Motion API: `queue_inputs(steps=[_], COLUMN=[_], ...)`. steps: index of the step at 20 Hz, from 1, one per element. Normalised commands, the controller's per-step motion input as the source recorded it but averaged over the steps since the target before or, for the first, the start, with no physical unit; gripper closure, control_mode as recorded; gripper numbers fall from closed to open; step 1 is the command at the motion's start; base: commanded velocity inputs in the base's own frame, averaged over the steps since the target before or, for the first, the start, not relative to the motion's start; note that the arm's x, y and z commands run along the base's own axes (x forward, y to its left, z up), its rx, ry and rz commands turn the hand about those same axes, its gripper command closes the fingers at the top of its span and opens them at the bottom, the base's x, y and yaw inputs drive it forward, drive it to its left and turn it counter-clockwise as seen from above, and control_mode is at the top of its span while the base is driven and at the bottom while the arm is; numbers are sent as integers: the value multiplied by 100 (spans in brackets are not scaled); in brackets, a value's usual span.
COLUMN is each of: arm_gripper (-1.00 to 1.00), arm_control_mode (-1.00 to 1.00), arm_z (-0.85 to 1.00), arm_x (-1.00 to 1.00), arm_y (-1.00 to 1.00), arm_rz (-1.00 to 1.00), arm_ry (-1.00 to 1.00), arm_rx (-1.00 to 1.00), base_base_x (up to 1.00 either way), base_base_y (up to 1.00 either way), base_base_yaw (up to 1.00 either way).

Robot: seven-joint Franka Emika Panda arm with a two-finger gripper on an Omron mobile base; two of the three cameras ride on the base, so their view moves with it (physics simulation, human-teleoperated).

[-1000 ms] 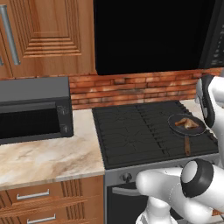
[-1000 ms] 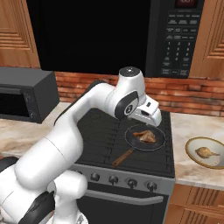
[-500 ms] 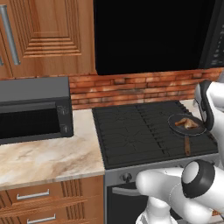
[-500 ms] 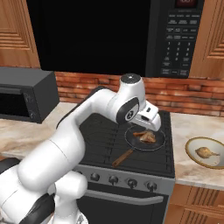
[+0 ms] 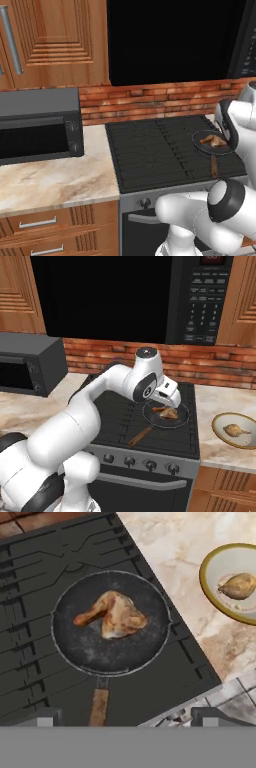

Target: Place the chicken drumstick on the plate and place the onion on the same plate.

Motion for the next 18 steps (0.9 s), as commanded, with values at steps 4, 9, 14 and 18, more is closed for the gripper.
queue_inputs(steps=[4,9,14,18], arm_gripper=[-100,-100,-100,-100], arm_control_mode=[-100,-100,-100,-100], arm_z=[-27,-32,-32,-24], arm_x=[41,42,33,30], arm_y=[0,-7,-25,-26], arm_rz=[0,2,7,8], arm_ry=[0,0,0,0], arm_rx=[-1,0,0,0], base_base_x=[0,0,0,0], base_base_y=[0,0,0,0], base_base_yaw=[0,0,0,0])
